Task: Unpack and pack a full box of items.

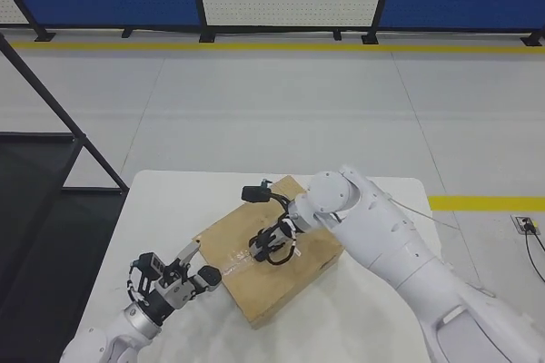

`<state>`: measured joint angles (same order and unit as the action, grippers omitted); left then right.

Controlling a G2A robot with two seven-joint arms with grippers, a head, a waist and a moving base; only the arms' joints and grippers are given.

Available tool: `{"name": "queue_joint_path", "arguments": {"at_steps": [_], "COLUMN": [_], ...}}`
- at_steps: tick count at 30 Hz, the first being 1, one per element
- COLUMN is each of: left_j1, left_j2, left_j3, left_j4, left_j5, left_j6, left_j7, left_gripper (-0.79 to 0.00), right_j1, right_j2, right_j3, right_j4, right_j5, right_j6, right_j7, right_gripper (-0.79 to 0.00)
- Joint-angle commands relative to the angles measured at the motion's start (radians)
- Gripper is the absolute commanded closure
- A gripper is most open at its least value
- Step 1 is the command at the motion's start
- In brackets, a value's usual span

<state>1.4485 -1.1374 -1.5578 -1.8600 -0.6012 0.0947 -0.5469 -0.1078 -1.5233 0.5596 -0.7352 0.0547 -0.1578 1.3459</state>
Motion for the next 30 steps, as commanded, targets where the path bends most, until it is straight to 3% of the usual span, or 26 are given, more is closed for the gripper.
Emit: {"name": "queue_joint_path", "arguments": {"at_steps": [1,15,23,30], "left_j1": [0.004,0.032,0.025,0.015], "left_j2": [-0.001,-0.005,-0.011,-0.012], "left_j3": [-0.017,-0.177,-0.176,-0.16], "left_j4": [-0.003,-0.006,-0.01,-0.013], "left_j5": [-0.024,-0.22,-0.263,-0.243], "left_j6": [-0.014,-0.121,-0.138,-0.123], "left_j7": [0.013,0.083,0.094,0.08], "left_gripper": [-0.785,-0.785,-0.785,-0.785], "right_j1": [0.001,0.021,0.04,0.073], "right_j2": [-0.014,-0.095,-0.116,-0.1], "right_j3": [-0.005,-0.042,-0.053,-0.026], "right_j4": [0.016,0.122,0.181,0.248], "right_j5": [0.028,0.08,0.047,0.009], "right_j6": [-0.023,-0.08,-0.092,-0.084], "right_j7": [0.011,-0.013,-0.009,-0.016], "right_gripper": [0.0,0.0,0.0,0.0]}}
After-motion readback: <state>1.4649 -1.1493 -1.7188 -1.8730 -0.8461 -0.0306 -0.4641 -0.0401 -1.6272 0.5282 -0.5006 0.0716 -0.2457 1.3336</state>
